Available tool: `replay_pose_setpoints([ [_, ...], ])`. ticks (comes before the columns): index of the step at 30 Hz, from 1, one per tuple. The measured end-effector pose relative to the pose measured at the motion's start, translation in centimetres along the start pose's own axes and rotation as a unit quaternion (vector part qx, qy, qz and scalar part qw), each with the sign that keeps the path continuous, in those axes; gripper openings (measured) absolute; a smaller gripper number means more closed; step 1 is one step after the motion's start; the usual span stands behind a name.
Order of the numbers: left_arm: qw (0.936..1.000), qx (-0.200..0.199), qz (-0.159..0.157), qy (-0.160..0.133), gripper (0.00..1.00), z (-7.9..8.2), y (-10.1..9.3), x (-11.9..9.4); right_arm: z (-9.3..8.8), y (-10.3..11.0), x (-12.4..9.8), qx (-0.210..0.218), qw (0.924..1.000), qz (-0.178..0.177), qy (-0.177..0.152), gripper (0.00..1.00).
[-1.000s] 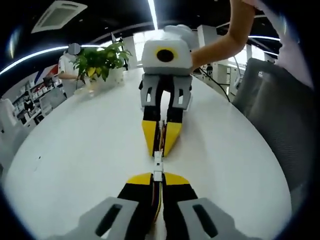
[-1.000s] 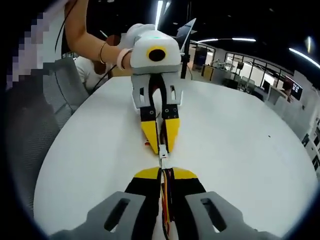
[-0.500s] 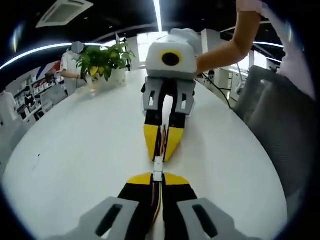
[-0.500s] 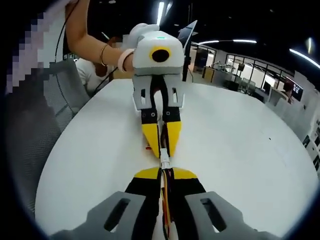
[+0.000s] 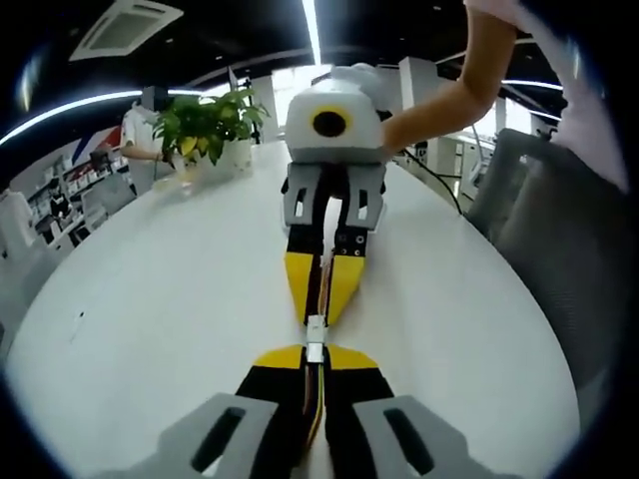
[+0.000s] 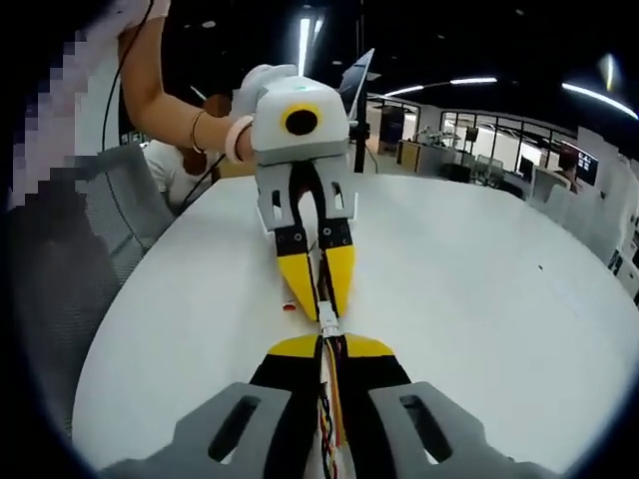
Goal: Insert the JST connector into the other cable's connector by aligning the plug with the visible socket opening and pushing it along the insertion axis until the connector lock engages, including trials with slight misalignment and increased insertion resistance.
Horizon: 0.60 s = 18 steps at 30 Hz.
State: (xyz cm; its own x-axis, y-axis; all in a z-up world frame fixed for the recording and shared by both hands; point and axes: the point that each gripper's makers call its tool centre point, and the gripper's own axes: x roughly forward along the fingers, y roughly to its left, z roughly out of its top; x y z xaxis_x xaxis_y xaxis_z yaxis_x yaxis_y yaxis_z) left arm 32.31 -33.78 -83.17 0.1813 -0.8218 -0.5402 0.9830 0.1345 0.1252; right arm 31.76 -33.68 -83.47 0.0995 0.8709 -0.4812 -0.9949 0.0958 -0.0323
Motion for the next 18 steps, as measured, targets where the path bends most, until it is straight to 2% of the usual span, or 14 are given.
replay_pose_setpoints([
  [6, 0.9998, -0.009, 0.009, -0.014, 0.0, -0.4, 1.2, 0.0, 0.1, -1.1, 0.5, 0.01, 0.9997, -0.005, -0.023, 0.04],
  [18, 0.9992, -0.026, 0.012, -0.029, 0.0, -1.3, 2.1, 0.2, -0.3, -1.8, 1.1, 0.023, 0.9987, -0.003, -0.044, 0.04],
])
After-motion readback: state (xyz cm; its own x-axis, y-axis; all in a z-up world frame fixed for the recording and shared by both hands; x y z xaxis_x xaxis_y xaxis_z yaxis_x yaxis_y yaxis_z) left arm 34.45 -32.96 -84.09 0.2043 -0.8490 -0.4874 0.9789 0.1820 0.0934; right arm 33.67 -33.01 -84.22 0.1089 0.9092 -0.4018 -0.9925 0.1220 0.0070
